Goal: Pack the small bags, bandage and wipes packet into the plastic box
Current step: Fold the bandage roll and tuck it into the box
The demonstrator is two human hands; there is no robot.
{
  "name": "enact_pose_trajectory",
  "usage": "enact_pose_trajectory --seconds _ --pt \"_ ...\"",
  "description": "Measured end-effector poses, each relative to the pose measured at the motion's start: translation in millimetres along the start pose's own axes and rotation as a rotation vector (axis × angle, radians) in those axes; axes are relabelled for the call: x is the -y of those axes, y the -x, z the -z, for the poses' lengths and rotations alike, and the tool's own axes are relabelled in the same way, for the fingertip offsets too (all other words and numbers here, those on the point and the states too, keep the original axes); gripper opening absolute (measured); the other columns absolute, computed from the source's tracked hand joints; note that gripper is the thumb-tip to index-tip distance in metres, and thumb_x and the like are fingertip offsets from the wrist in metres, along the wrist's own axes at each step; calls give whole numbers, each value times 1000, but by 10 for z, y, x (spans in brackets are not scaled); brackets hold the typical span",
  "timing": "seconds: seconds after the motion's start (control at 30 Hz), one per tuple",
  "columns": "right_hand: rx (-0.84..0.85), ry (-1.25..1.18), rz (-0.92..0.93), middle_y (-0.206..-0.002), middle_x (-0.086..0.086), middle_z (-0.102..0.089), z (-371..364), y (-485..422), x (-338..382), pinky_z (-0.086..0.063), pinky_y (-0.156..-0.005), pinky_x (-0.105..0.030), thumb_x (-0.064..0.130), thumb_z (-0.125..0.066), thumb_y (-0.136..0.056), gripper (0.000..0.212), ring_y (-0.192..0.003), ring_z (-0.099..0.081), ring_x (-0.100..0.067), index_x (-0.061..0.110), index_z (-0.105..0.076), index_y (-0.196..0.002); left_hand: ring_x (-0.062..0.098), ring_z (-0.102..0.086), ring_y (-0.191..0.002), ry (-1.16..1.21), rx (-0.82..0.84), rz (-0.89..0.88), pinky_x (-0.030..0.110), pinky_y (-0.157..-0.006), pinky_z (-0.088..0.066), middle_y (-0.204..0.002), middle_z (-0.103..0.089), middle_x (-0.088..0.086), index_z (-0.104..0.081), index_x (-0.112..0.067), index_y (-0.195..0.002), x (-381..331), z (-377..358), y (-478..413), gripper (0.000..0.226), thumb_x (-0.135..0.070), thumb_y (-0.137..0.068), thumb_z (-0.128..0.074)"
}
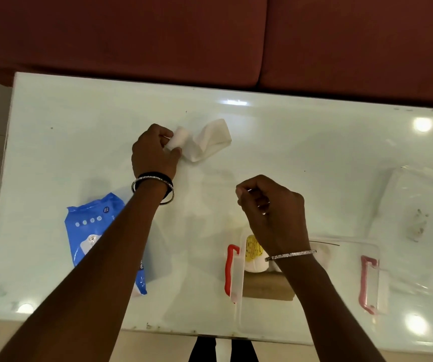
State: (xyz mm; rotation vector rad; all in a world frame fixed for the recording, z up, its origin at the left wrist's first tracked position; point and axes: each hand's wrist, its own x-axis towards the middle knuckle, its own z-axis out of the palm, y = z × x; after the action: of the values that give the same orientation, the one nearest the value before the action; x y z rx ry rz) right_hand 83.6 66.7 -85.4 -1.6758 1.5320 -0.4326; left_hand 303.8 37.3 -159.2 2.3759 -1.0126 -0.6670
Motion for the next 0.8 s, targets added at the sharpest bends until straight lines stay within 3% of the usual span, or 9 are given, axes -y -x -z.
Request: enact_pose_trajectory --seconds 0.13,0.27,0.43,0.6,0.8 --pt "-3 -42 -32 -73 5 -73 4 -75 20 -58 -69 -35 21 -63 -91 9 -69 -71 -10 16 -71 -90 20 -62 -88 76 -39 -101 33 -76 -56 -99 -63 8 -64 -13 -101 -85 91 287 31 -3 -73 -73" --pt "37 -176 -105 -78 10 -73 -19 -39 120 -58 -67 -26 20 -65 -90 7 -73 -71 -7 19 -71 -92 12 -60 -82 122 -81 -232 15 -72 -54 -98 -59 7 -65 -11 -97 -201 195 814 27 3 -74 -70" --pt "97 -289 -152 -88 16 -72 -63 173 238 -47 -61 -4 33 -70 -85 15 -81 -67 4 26 -70 -98 18 -63 -88 172 -116 -266 21 -75 -55 -97 -63 12 -68 -2 -97 -326 283 1367 18 -2 -80 -73" --pt "87 -434 -214 -93 13 -72 -47 401 239 -52 -63 -10 36 -77 -77 33 -85 -69 1 27 -65 -107 18 -65 -87 171 -130 -317 24 -72 -56 -96 -66 12 -70 0 -96 -470 318 1717 21 -17 -87 -62" --pt "38 -553 -226 -87 5 -77 62 561 202 -60 -70 -26 24 -76 -82 29 -81 -74 -11 28 -66 -108 20 -67 -101 317 -37 -376 38 -83 -59 -108 -68 10 -63 1 -111 -496 370 1998 26 -1 -86 -62"
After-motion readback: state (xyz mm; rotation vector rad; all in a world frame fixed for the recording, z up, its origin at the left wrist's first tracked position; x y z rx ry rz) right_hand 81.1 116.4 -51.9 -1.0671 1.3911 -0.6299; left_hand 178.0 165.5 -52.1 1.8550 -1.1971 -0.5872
